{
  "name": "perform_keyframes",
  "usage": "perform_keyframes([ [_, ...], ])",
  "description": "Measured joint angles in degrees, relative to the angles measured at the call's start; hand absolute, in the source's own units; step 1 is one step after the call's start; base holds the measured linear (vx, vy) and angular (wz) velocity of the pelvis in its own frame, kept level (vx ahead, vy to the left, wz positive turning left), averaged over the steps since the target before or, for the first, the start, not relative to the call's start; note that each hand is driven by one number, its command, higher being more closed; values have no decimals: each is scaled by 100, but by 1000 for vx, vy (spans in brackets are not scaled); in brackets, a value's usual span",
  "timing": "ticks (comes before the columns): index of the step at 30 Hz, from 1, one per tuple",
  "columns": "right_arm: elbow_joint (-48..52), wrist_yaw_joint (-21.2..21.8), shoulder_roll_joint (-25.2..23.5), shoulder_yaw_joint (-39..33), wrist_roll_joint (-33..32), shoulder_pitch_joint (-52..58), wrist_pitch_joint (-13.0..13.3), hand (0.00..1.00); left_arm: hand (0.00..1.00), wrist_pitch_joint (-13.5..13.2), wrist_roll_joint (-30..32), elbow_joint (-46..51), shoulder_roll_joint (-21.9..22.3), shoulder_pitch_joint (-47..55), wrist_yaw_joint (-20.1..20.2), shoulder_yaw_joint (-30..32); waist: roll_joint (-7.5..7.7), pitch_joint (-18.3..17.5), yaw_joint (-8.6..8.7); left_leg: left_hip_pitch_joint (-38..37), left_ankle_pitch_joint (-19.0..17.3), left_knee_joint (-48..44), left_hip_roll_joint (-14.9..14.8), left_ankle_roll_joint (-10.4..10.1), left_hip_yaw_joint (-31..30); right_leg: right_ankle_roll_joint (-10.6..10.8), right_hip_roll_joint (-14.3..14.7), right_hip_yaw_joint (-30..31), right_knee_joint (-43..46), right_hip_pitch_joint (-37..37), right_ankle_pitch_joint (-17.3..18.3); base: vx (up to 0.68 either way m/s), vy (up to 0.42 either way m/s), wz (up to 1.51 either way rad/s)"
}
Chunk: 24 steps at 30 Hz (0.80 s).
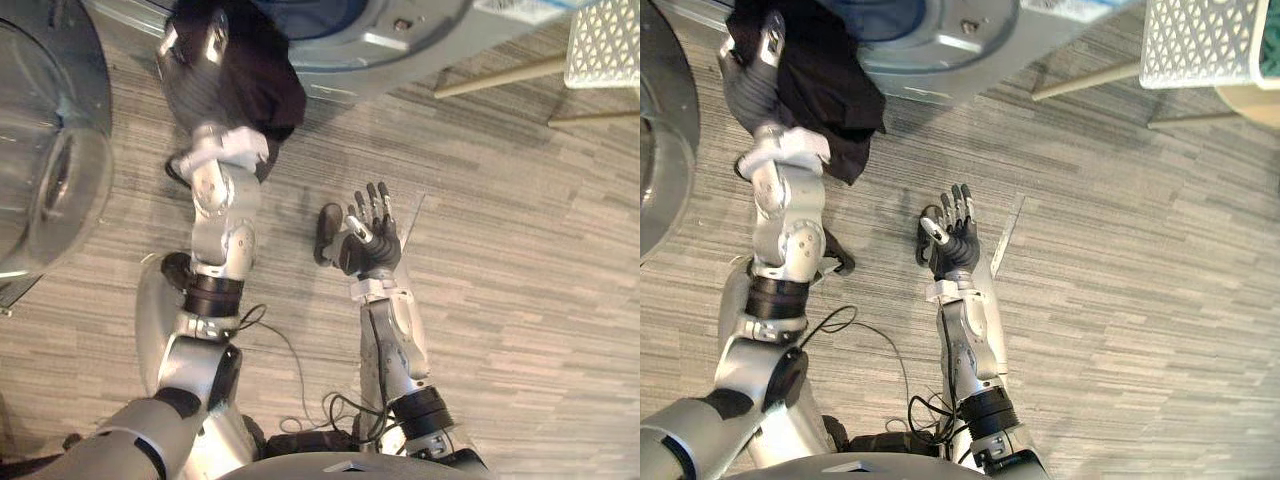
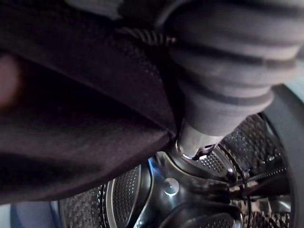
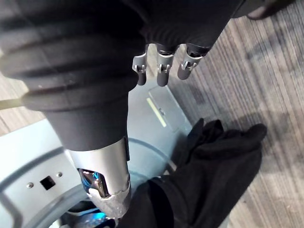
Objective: Pick up the laundry basket with both hands and put the clothes into the washing machine.
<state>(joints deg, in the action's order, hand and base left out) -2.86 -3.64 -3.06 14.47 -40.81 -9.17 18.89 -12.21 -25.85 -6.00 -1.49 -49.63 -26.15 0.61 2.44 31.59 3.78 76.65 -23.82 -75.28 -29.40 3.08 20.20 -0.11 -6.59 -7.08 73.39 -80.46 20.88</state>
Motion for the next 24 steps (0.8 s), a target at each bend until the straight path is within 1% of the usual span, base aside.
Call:
perform_keyframes([
  [1, 52, 37, 7, 68, -60, 9, 6, 0, 100, 11, -18, -100, -212, -330, -18, 50, 1, 0, 48, 58, 6, -9, -17, -1, 30, -6, 4, 18, -8, -83, -50, -77, -11, -6],
  [2, 77, 97, 9, 103, -123, 13, 5, 0, 100, 15, -51, -170, -296, -503, -21, 56, 1, 0, 66, 80, 9, -16, -22, 2, 38, -10, 6, 25, -9, -116, -69, -103, -18, -9],
  [3, 183, 221, 12, 158, -264, 25, 2, 0, 100, 42, -134, -293, -573, -930, -22, 40, 0, 1, 123, 147, 13, -37, -35, 2, 43, -16, 17, 32, -14, -189, -105, -77, -16, -7],
  [5, 335, 259, 14, 184, -418, 67, 5, 0, 100, 63, -216, -461, -851, -1409, -21, 8, -2, 2, 149, 227, 13, -60, -79, 7, 51, -17, 50, 33, -31, -261, -134, -59, -16, -9],
  [7, 591, 417, 19, 241, -681, 139, 12, 0, 100, 96, -213, -677, -1229, -2048, 25, -156, 4, 7, 196, 325, 60, -66, -127, 104, 118, -25, 79, 61, -57, -406, -198, -34, -14, -9],
  [8, 639, 450, 19, 246, -728, 140, 12, 0, 100, 98, -213, -783, -1324, -2208, 25, -195, 11, 11, 211, 331, 55, -67, -138, 113, 149, -48, 82, 77, -56, -436, -220, 0, 0, 0],
  [9, 705, 475, 20, 249, -833, 141, 14, 0, 100, 136, -213, -1084, -1453, -2565, 28, -258, 10, 14, 243, 349, 51, -67, -154, 122, 214, -42, 91, 116, -56, -507, -235, -15, -7, -5],
  [10, 805, 489, 22, 258, -927, 141, 13, 0, 100, 233, -215, -1414, -1583, -2931, 43, -323, 11, 15, 277, 375, 42, -67, -163, 138, 255, -30, 108, 147, -65, -568, -245, -20, -6, -6],
  [12, 927, 515, 23, 280, -1074, 140, 13, 0, 100, 348, -222, -1841, -1710, -3441, 110, -379, 11, 16, 322, 450, 35, -65, -199, 147, 267, 2, 149, 150, -111, -640, -273, -22, 10, -11],
  [13, 1079, 532, 24, 276, -1144, 140, 14, 0, 100, 473, -237, -2206, -1848, -3979, 202, -592, 11, 17, 336, 552, 34, -38, -226, 149, 286, 17, 192, 152, -187, -739, -328, -29, 23, -11],
  [14, 1136, 553, 24, 270, -1177, 139, 19, 0, 100, 528, -273, -2339, -1901, -4197, 274, -700, 11, 17, 343, 575, 34, -21, -229, 150, 320, 14, 191, 161, -211, -777, -343, -35, 34, -7],
  [15, 1225, 564, 27, 270, -1187, 137, 13, 0, 100, 668, -350, -2547, -2004, -4626, 408, -969, 6, 23, 367, 627, 34, -5, -226, 151, 346, 21, 190, 173, -243, -842, -367, -30, 36, -1],
  [17, 1370, 560, 28, 203, -1304, 137, 0, 0, 100, 863, -498, -2690, -2098, -5328, 664, -1460, 8, 24, 389, 714, 31, 14, -220, 158, 358, 35, 186, 170, -285, -922, -389, -34, 46, 0],
  [18, 1407, 561, 28, 164, -1304, 137, -6, 0, 100, 896, -498, -2751, -2159, -5451, 739, -1565, 8, 24, 388, 726, 31, 31, -213, 158, 367, 36, 185, 172, -302, -936, -393, -31, 47, 2],
  [19, 1491, 563, 29, -27, -1289, 137, -36, 0, 100, 914, -576, -2779, -2329, -5575, 783, -1734, 8, 24, 380, 744, 31, 67, -204, 158, 394, 37, 184, 178, -347, -963, -401, -30, 50, 4],
  [20, 1511, 560, 28, -379, -1286, 138, -36, 0, 100, 913, -713, -2750, -2339, -5710, 739, -1835, 8, 24, 378, 766, 31, 106, -198, 158, 408, 54, 184, 170, -401, -973, -412, -30, 54, 4],
  [21, 1505, 550, 21, -577, -1284, 138, -32, 0, 100, 887, -771, -2731, -2370, -5748, 673, -1895, 8, 24, 379, 778, 31, 138, -190, 158, 414, 67, 184, 165, -442, -976, -423, -29, 67, 1],
  [22, 1468, 525, 7, -885, -1285, 142, -15, 0, 100, 845, -893, -2576, -2418, -5772, 558, -1954, 8, 24, 386, 792, 31, 198, -182, 158, 450, 82, 188, 161, -542, -985, -458, -30, 100, -4],
  [23, 1425, 441, 31, -1072, -1306, 146, 10, 0, 100, 704, -982, -2468, -2438, -5773, 382, -1979, 6, 25, 407, 792, 31, 255, -181, 159, 513, 103, 196, 174, -644, -995, -495, -26, 105, -8],
  [24, 1427, 416, 28, -1095, -1315, 158, 12, 0, 100, 654, -1009, -2441, -2438, -5773, 292, -1976, 9, 27, 419, 793, 32, 266, -186, 160, 526, 111, 203, 173, -682, -995, -515, -21, 110, -13],
])
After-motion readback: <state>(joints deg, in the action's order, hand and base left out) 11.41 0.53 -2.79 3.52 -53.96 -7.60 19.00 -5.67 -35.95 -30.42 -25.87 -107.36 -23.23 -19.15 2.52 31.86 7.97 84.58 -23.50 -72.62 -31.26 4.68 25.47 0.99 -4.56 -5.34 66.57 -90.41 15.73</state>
